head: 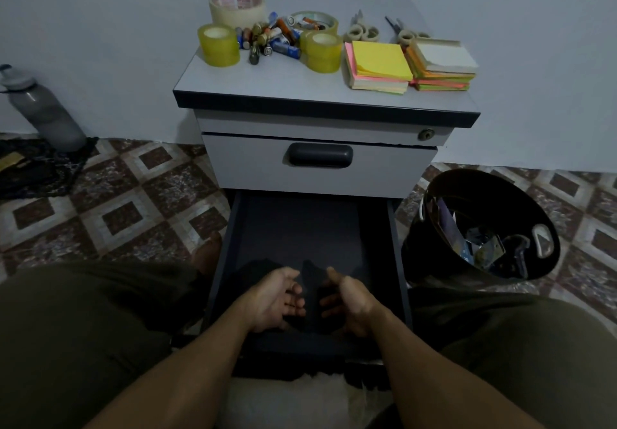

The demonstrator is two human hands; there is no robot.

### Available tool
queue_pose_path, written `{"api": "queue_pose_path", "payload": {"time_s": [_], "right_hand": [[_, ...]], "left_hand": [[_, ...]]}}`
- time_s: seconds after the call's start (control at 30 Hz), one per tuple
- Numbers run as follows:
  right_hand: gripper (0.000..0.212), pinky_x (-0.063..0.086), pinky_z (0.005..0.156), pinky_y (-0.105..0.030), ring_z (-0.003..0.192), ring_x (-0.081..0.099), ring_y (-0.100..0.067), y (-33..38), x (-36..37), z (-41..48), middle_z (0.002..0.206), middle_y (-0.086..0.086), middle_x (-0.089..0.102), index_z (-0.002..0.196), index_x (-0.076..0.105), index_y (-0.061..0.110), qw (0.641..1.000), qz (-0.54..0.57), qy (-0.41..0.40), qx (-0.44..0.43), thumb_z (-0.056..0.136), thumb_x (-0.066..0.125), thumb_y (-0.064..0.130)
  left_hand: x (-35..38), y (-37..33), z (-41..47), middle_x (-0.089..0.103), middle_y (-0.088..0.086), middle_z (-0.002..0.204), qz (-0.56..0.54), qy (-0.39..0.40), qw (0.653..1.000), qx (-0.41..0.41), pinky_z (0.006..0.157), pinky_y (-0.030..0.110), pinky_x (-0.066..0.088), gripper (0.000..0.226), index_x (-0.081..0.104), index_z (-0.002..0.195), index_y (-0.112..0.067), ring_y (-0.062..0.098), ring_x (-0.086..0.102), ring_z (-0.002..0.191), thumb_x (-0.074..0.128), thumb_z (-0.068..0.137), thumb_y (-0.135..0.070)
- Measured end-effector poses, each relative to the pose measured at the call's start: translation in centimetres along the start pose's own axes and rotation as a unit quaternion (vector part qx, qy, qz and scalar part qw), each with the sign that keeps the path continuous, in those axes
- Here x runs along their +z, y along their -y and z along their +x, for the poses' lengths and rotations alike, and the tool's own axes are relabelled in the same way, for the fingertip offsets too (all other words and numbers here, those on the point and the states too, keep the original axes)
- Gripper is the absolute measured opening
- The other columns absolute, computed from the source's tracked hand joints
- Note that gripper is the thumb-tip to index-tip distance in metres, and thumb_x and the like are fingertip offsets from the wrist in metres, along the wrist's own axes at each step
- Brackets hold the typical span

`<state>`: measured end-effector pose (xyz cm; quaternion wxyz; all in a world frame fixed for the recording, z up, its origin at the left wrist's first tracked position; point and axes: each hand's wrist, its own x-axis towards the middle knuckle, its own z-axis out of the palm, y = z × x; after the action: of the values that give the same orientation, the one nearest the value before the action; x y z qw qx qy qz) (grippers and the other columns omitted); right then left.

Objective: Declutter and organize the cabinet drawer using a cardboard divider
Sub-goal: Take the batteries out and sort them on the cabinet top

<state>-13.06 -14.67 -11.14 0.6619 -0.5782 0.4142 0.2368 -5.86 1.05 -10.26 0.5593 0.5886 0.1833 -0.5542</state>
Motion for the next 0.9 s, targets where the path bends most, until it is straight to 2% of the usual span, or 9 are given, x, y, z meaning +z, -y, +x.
{"api": "queue_pose_path", "payload": {"time_s": [0.13, 0.23, 0.37, 0.5, 0.6, 0.77, 0.9], "right_hand": [[0.053, 0.047, 0.078, -0.043, 0.091, 0.059, -0.032, -0.1, 0.0, 0.3, 0.105, -0.016, 0.061, 0.120, 0.059, 0.011, 0.999, 0.049, 0.016, 0.011, 0.100, 0.039, 0.056], [0.052, 0.047, 0.085, -0.051, 0.093, 0.058, -0.032, -0.4, -0.3, 0.6, 0.104, -0.015, 0.060, 0.119, 0.059, 0.013, 0.998, 0.058, 0.019, 0.016, 0.099, 0.039, 0.057], [0.052, 0.047, 0.088, -0.055, 0.092, 0.058, -0.032, -0.4, -0.3, 0.8, 0.102, -0.014, 0.061, 0.117, 0.061, 0.013, 0.998, 0.060, 0.010, 0.019, 0.099, 0.040, 0.057], [0.055, 0.049, 0.078, -0.046, 0.085, 0.058, -0.029, -0.3, -0.1, 0.7, 0.095, -0.013, 0.061, 0.115, 0.062, 0.011, 0.999, 0.040, 0.004, 0.018, 0.099, 0.038, 0.058], [0.056, 0.047, 0.069, -0.038, 0.083, 0.057, -0.027, -0.3, 0.4, 0.5, 0.094, -0.012, 0.062, 0.113, 0.064, 0.011, 1.000, 0.007, 0.005, 0.009, 0.100, 0.035, 0.058], [0.055, 0.047, 0.066, -0.035, 0.081, 0.058, -0.027, -0.4, 0.5, 0.6, 0.095, -0.013, 0.064, 0.109, 0.065, 0.009, 1.000, 0.013, 0.012, -0.002, 0.101, 0.036, 0.056], [0.052, 0.049, 0.073, -0.040, 0.088, 0.060, -0.029, -0.4, 0.6, 0.8, 0.098, -0.015, 0.064, 0.107, 0.065, 0.009, 0.997, 0.076, 0.026, -0.004, 0.100, 0.038, 0.054]], "left_hand": [[-0.8, -0.1, 0.4, 0.054, 0.007, 0.069, -0.040, -0.009, 0.999, 0.016, 0.091, 0.055, 0.045, 0.033, 0.049, 0.074, -0.015, 0.025, 0.054, 0.070, 0.044, 0.095, -0.040], [-1.8, -0.5, 0.3, 0.053, 0.002, 0.063, 0.057, -0.062, 0.996, 0.021, 0.095, 0.056, 0.047, 0.030, 0.050, 0.072, -0.017, 0.020, 0.052, 0.063, 0.045, 0.094, -0.037], [-3.4, -1.7, -0.3, 0.053, -0.002, 0.063, 0.158, -0.114, 0.981, -0.001, 0.086, 0.049, 0.047, 0.027, 0.052, 0.074, -0.019, 0.017, 0.051, 0.064, 0.046, 0.092, -0.039], [-3.9, -1.2, 0.0, 0.057, 0.001, 0.067, 0.169, -0.103, 0.980, -0.023, 0.090, 0.050, 0.041, 0.032, 0.052, 0.073, -0.018, 0.020, 0.054, 0.067, 0.043, 0.094, -0.040], [-3.2, -0.4, 0.5, 0.059, 0.005, 0.069, 0.136, -0.088, 0.986, -0.024, 0.086, 0.045, 0.043, 0.033, 0.055, 0.077, -0.015, 0.022, 0.056, 0.069, 0.043, 0.097, -0.039], [-2.1, 0.2, 0.9, 0.062, 0.009, 0.071, 0.080, -0.062, 0.995, 0.001, 0.085, 0.044, 0.046, 0.033, 0.059, 0.085, -0.010, 0.024, 0.059, 0.071, 0.045, 0.099, -0.035], [-2.4, -0.1, 0.9, 0.064, 0.009, 0.077, -0.006, -0.044, 0.998, 0.044, 0.088, 0.053, 0.051, 0.025, 0.062, 0.088, -0.010, 0.026, 0.061, 0.078, 0.050, 0.096, -0.030]]}}
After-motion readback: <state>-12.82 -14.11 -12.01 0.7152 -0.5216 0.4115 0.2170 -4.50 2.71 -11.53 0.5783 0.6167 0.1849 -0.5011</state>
